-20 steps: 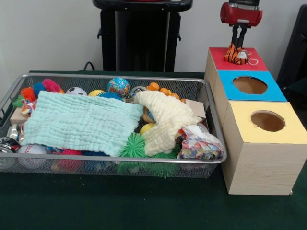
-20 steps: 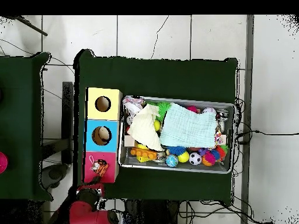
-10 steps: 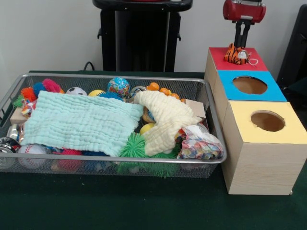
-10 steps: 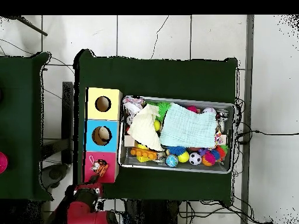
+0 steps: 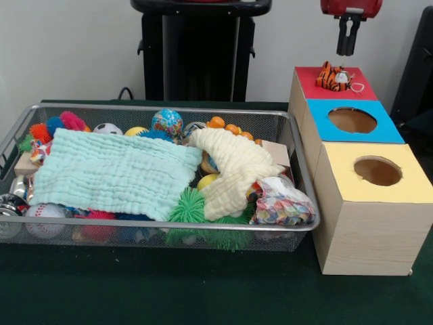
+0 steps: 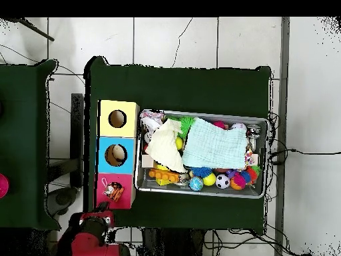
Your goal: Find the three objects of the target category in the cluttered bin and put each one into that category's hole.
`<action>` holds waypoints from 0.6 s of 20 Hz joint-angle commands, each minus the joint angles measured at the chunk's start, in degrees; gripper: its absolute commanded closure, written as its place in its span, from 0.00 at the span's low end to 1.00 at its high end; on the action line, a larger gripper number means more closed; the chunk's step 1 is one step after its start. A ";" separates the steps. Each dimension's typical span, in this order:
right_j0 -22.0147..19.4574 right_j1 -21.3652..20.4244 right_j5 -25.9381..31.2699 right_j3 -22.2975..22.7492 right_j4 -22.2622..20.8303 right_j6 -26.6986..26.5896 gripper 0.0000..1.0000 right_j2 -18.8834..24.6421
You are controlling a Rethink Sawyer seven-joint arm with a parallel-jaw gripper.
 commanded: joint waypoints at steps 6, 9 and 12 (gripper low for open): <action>-3.22 2.69 1.33 -5.57 -2.37 5.37 1.00 4.55; -3.08 3.72 0.46 -6.06 -2.36 5.42 1.00 4.25; -3.32 4.45 -0.19 -6.51 -2.51 5.43 1.00 4.35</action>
